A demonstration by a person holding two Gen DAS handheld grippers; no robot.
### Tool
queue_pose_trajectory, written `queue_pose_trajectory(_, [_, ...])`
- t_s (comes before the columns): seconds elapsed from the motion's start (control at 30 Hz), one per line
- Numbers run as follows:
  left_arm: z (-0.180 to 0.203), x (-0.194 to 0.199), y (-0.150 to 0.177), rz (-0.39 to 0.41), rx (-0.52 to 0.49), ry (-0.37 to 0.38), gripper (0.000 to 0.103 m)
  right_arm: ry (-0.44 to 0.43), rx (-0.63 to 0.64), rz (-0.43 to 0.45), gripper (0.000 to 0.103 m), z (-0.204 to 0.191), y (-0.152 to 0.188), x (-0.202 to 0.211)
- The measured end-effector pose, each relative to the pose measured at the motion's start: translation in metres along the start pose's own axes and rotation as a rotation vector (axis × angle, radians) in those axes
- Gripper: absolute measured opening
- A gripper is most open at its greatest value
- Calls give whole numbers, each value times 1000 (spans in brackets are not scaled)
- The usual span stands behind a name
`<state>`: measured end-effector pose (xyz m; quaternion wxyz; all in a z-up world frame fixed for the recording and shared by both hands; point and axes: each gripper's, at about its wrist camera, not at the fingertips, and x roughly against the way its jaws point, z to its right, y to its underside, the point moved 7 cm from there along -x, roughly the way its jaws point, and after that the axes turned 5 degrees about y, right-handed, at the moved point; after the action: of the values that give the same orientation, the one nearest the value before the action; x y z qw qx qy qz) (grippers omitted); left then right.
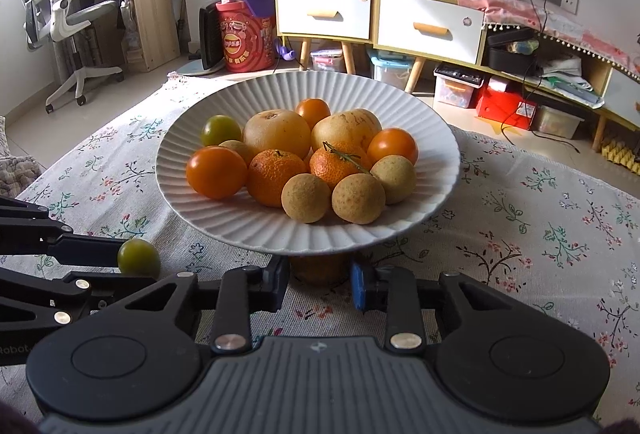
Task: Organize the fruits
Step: 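Grasp a green lime with the left tool while the right tool grasps a dark round fruit, then carry the lime with the left tool while the right tool carries its fruit over the bowl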
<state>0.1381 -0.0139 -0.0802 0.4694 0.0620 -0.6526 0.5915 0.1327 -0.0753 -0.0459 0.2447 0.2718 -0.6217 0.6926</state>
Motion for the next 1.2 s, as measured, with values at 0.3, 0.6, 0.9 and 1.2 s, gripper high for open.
queue_pose_trajectory(0.3, [-1,3,-1,7,-6,-2,13,-8,14,-7,27,-2,2,8])
queue_pose_trajectory(0.6, [4,17,-14,57,-5,-10,13,-1,9,-4,27,-4,4,31])
queue_pose_trajectory(0.9, [12,22,-31,105,14,6,13,10,-25,42,27,-4,-6,52])
queue_pose_trajectory(1.2, [3,13,-57,137,3,-6,13,26,-29,68,27,4,-26,45])
